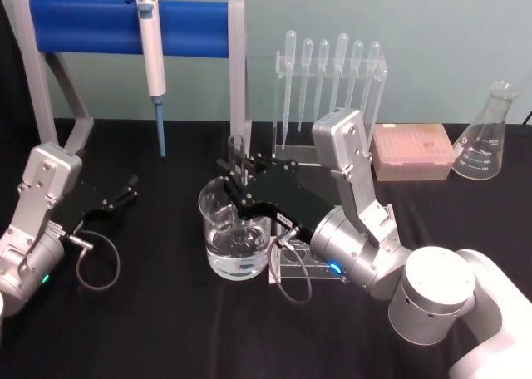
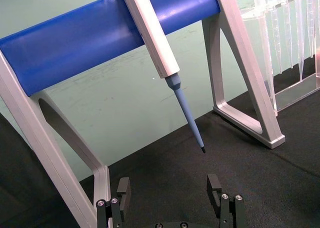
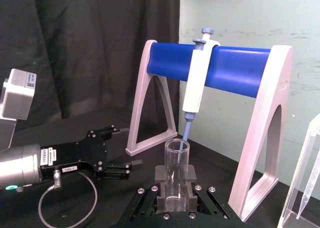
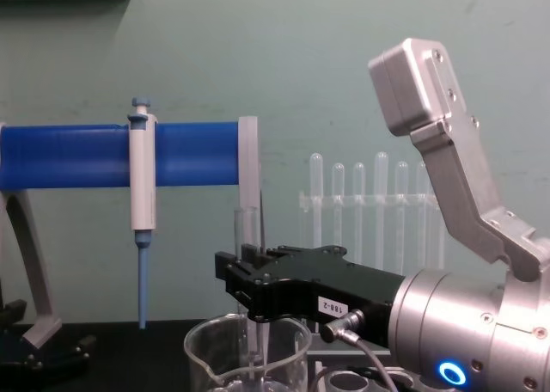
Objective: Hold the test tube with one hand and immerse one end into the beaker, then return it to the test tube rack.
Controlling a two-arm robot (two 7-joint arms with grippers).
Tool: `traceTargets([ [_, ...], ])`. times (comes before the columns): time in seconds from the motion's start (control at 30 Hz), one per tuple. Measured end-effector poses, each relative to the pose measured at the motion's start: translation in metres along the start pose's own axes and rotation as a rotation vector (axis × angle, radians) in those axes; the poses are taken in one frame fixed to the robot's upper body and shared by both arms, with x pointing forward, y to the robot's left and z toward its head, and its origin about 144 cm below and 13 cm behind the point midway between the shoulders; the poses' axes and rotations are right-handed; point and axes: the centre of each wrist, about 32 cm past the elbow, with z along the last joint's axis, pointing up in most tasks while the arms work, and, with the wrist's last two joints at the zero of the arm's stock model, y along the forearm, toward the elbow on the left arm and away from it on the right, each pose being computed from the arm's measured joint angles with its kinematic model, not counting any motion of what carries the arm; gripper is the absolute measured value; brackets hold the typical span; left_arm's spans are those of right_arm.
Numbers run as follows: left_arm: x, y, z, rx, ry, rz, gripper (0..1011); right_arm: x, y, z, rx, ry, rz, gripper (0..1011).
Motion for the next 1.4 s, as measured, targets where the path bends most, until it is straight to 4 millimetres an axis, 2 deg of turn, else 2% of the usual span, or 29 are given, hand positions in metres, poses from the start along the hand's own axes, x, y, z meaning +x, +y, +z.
traceTargets([
  [1.4,0.0000,0.0000,0.0000,0.000,0.000,0.000,1000,0.0000,0.0000,0.0000,0.000,0.000,0.000,226],
])
